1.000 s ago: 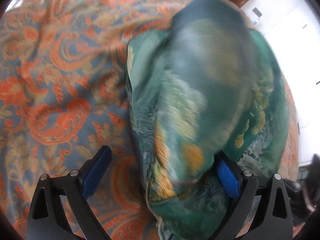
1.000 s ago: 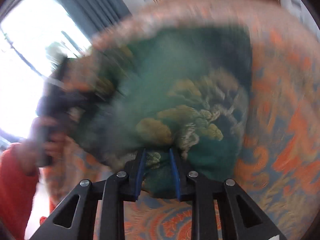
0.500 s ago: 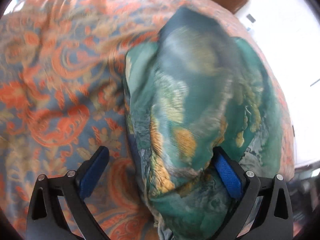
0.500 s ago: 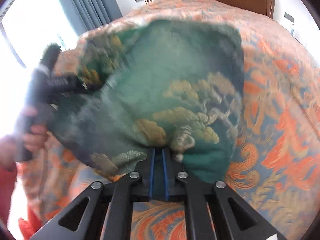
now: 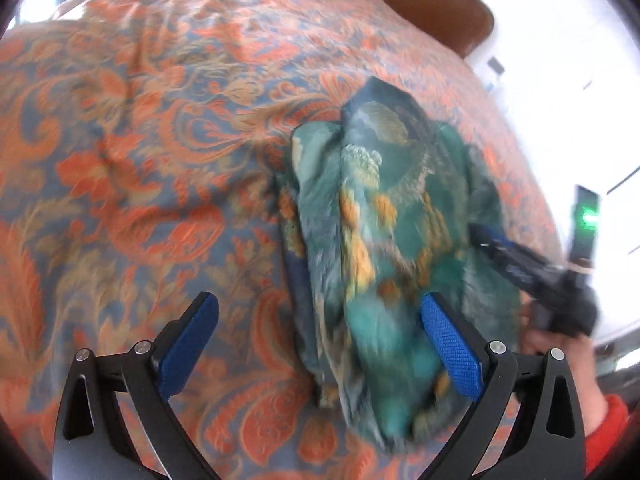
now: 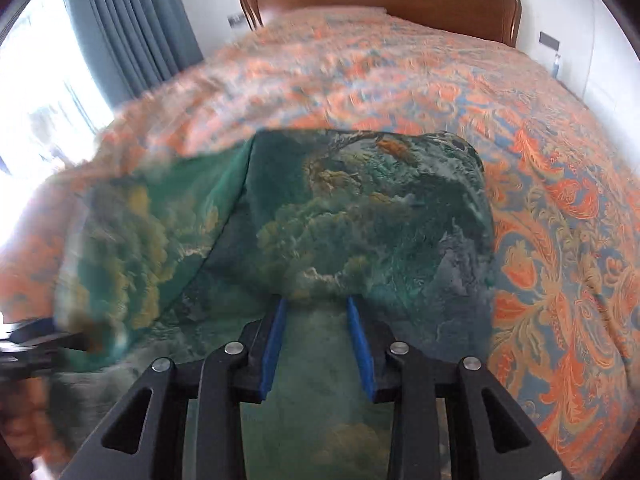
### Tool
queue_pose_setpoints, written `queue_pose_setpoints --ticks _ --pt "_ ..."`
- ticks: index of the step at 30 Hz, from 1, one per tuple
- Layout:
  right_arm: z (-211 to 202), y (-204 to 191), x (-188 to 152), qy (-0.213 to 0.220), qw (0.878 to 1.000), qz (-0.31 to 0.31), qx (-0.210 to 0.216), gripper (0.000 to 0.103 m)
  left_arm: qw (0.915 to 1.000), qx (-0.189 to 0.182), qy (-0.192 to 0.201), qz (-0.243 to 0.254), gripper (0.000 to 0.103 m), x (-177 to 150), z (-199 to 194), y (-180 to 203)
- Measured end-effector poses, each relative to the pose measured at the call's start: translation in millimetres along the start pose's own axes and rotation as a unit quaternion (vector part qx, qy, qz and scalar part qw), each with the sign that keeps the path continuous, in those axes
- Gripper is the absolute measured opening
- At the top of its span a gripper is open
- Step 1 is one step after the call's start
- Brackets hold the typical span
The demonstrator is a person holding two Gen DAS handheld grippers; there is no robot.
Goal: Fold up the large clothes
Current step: 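Lower the green jacket bundle onto the duvet and open both tools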
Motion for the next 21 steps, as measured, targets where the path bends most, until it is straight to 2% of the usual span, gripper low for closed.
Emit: queue_pose_setpoints --ticks 4,8,9,11,13,17,21 --pt "1.4 -5.7 -1.8 0.001 0.999 -0.026 -0.02 0.033 0.9996 0.01 0.022 0.012 0.102 -17.0 -21.8 -5.5" --pt "-42.2 -0.9 4.5 0.044 0.999 -0.02 0.014 0.035 0.9917 0.083 0.048 0.085 0.102 -34.8 -45.8 -10.1" --pt "-65.5 3.7 -2.9 0.057 0.998 -0.005 0.04 0.035 0.9883 0.1 0.056 0.1 0.102 -41.1 -52.5 -11.9" --pt "-91.7 17.7 -15.7 0.076 0.995 0.018 0.059 0.036 0.987 0.104 0.06 0.107 0.102 -50.5 -57.3 -16.0" --pt "-121.5 39.7 -50.8 0.089 0.991 0.051 0.081 0.036 0.9879 0.104 0.058 0.1 0.102 -62.2 -59.0 -20.7" --pt "-122.4 55.0 -100.5 0.061 0.987 0.073 0.126 0.036 0.9903 0.102 0.049 0.081 0.102 -79.5 -54.2 -23.9" --pt "-97.7 46.8 -120.7 0.049 0.992 0.023 0.114 0.036 0.9872 0.129 0.041 0.084 0.102 -90.4 -53.8 -21.6"
Point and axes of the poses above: each gripper's, at about its wrist camera, not at the fingertips, and z roughly the way its jaws point, y to its right, x to its top, the point moved 7 cm from there along z, roughly the way its jaws point, and after that the axes turned 8 degrees about y, right-handed, at the moved point
